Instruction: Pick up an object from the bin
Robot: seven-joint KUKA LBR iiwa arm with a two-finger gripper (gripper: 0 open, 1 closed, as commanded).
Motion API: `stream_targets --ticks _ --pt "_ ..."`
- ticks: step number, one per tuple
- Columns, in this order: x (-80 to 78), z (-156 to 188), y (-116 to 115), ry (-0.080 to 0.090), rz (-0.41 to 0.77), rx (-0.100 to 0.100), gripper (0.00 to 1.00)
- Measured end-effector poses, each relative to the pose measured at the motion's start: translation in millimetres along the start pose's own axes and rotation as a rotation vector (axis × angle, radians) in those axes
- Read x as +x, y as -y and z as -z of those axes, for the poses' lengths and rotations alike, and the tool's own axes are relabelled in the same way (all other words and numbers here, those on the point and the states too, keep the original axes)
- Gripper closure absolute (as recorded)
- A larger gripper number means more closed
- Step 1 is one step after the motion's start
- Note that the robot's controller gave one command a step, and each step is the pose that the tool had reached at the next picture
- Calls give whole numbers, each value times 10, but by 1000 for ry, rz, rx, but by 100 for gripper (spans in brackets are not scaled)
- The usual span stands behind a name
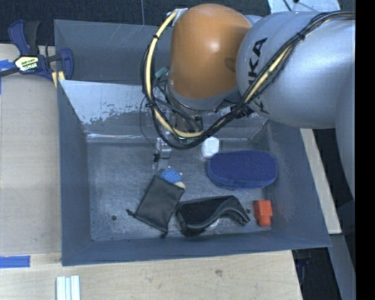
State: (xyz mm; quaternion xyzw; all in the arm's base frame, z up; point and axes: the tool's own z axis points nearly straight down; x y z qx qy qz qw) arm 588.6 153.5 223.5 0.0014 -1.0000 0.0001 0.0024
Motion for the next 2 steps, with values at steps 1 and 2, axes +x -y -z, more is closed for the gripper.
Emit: stream_targets --ticks 1,2 --pt "672 -1347 359 -4 73 2 0" --pt "846 -1542 230 5 267 0 0"
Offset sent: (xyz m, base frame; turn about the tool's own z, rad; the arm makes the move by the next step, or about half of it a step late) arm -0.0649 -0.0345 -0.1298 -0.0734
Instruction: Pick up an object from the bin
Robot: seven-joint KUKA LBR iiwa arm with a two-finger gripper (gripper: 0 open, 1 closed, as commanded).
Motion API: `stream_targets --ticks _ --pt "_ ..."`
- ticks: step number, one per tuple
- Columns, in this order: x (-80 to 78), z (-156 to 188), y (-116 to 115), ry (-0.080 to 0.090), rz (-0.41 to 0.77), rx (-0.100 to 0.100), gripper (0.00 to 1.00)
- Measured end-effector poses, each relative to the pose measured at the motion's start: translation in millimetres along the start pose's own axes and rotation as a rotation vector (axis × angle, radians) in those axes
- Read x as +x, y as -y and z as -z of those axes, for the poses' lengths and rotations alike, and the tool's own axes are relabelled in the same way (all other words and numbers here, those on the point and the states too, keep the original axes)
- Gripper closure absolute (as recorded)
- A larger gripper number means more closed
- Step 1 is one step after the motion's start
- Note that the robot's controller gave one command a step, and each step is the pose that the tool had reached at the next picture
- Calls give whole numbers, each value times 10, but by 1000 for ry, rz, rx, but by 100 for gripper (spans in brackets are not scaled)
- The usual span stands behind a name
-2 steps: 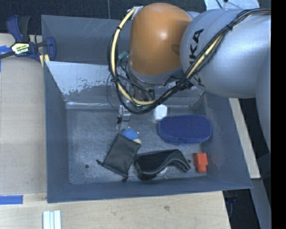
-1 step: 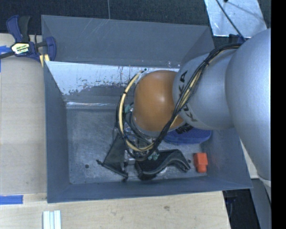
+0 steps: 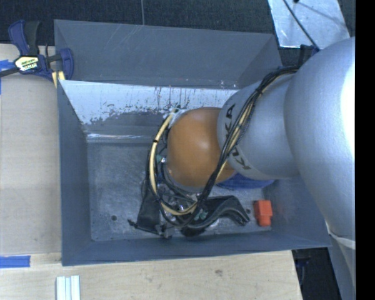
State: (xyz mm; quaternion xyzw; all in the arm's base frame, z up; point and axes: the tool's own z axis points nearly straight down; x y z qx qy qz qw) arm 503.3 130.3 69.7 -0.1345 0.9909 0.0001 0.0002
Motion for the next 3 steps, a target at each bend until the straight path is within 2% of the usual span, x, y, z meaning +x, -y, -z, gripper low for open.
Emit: stream_targets --ticks 1,2,3 --pt "-7 9 4 2 -2 0 100" --pt "-88 1230 -62 12 34 1 100" --pt "-50 2047 200 9 434 3 100"
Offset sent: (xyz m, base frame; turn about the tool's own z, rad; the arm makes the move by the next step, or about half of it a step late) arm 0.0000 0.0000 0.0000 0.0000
